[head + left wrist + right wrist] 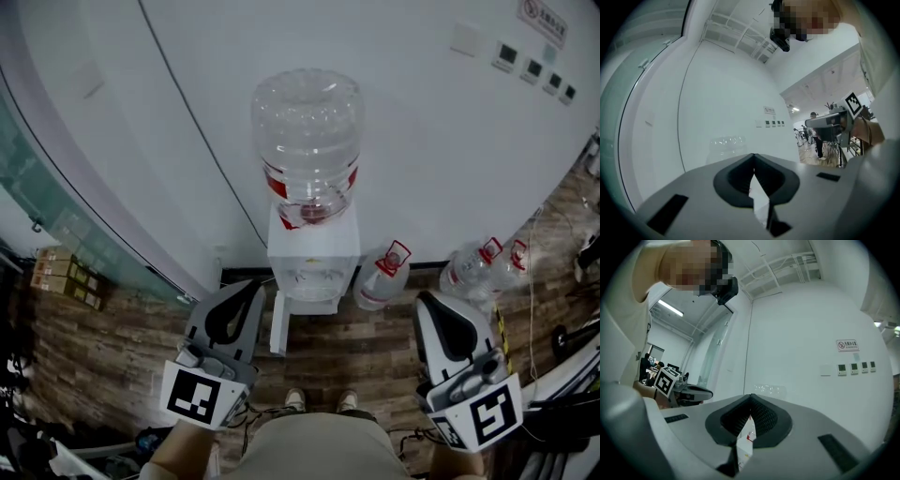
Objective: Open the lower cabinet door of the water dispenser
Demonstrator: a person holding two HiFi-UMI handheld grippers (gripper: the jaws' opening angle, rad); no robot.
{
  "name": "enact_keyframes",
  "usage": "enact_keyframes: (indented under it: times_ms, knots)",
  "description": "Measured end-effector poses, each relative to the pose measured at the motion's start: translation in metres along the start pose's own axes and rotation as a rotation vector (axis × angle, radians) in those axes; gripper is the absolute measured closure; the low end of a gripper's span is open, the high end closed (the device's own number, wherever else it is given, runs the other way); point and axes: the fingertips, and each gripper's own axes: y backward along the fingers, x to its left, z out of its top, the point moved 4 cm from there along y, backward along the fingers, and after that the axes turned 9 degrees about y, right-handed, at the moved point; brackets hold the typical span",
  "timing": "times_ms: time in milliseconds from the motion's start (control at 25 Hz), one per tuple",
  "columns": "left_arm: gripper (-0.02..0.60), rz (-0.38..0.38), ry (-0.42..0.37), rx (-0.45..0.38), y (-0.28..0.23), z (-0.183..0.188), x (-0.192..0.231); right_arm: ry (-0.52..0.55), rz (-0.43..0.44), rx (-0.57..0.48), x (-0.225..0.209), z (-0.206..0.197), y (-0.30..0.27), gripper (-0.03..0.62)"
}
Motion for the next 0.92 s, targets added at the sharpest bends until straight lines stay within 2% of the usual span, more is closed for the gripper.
enact_keyframes:
  times_ms: [920]
  knots:
    - [0.575, 0.007, 0.001, 0.006, 0.021, 0.003, -0.007, -0.049, 0.061, -0.030, 0.020, 0.004, 0.000, 0.589]
